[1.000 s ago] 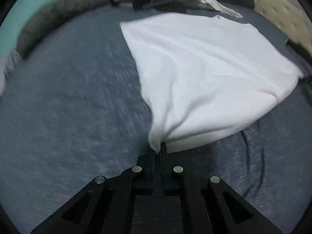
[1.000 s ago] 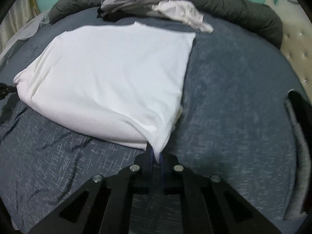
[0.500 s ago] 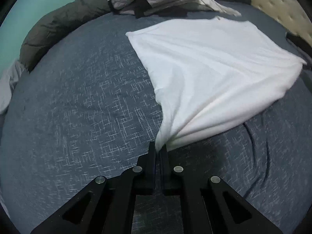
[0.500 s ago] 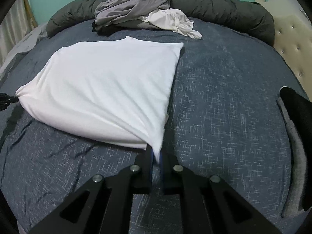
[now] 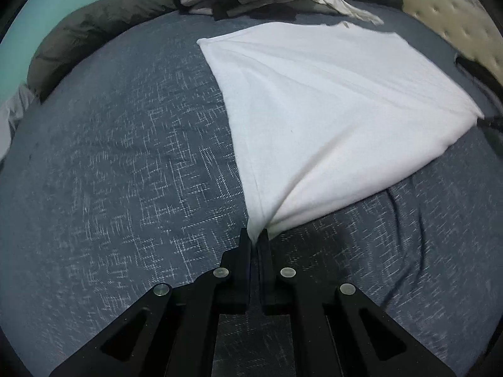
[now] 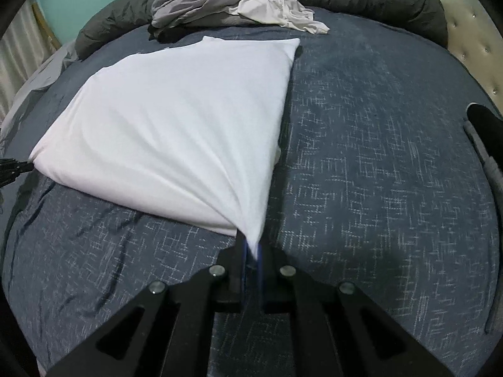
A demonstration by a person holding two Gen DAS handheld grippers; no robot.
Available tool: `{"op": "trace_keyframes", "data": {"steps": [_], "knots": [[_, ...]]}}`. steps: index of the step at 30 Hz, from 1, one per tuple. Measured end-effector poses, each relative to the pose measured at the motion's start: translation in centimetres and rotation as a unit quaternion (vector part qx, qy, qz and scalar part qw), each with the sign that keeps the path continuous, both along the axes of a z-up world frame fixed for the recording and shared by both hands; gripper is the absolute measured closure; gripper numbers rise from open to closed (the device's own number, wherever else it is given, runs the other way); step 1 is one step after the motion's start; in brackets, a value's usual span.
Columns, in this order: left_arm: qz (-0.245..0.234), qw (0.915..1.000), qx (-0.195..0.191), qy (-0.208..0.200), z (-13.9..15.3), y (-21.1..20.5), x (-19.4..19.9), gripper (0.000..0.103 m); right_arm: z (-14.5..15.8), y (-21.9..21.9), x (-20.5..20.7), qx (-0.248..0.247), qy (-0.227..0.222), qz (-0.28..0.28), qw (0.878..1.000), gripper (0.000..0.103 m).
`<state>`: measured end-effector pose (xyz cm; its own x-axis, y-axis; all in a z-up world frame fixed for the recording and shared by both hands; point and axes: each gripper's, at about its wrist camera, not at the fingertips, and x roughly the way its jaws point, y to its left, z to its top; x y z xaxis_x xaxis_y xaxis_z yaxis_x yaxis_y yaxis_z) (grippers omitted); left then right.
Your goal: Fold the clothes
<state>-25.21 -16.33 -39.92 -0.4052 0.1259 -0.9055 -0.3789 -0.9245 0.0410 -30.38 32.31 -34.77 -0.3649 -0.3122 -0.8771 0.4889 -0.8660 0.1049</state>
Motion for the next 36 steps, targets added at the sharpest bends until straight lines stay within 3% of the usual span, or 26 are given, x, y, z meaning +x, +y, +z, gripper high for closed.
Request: {"op": "trace_keyframes", "data": {"steps": [4,8,11,16,18,21,25,28,31,33,36], "knots": [[0.020,0.9990,0.037,-0.017,0.5,-1.0,0.3,0.098,0.3,1.1,-0.2,-0.008,-0.021,0.003,1.000,0.098],[0.051,0.9969,0.057,-0.020,1.8,-2.7,1.1,0.097,1.6,3.8,-0.5,-0.012,-0.016,-0.030,0.999,0.098],[0.059,0.9953,0.076,-0.007,3.3,-2.7,1.0,0.097,4.2,5.1,-1.0,-0.073,0.011,-0.050,0.996,0.093],[0.050,0.9936,0.101,0.010,4.5,0.1,-0.4,0.097,4.4,2.2,-3.0,-0.115,-0.007,-0.051,0.992,0.093],[0.039,0.9934,0.108,0.007,3.8,1.5,-1.6,0.097,3.4,1.0,-3.6,-0.118,-0.022,-0.051,0.991,0.093],[0.038,0.9945,0.097,-0.011,1.4,2.9,-3.1,0.097,0.8,0.4,-3.6,-0.074,-0.045,-0.068,0.994,0.093],[0.063,0.9921,0.105,-0.027,-1.0,2.2,-3.0,0.097,-0.5,3.3,-3.6,-0.057,-0.051,-0.127,0.989,0.093],[0.074,0.9900,0.118,-0.021,-1.1,1.7,-2.2,0.097,1.3,4.3,-3.1,-0.092,-0.028,-0.126,0.987,0.093],[0.085,0.9888,0.122,-0.015,-1.3,1.6,-2.0,0.097,3.2,2.6,-2.4,-0.118,-0.011,-0.086,0.989,0.093],[0.096,0.9867,0.130,-0.014,-1.5,1.4,-2.0,0.096,2.5,1.0,-2.0,-0.106,-0.029,-0.059,0.992,0.093],[0.113,0.9826,0.147,-0.017,-1.8,1.0,-2.1,0.096,0.0,0.6,-1.9,-0.064,-0.063,-0.072,0.993,0.093]]}}
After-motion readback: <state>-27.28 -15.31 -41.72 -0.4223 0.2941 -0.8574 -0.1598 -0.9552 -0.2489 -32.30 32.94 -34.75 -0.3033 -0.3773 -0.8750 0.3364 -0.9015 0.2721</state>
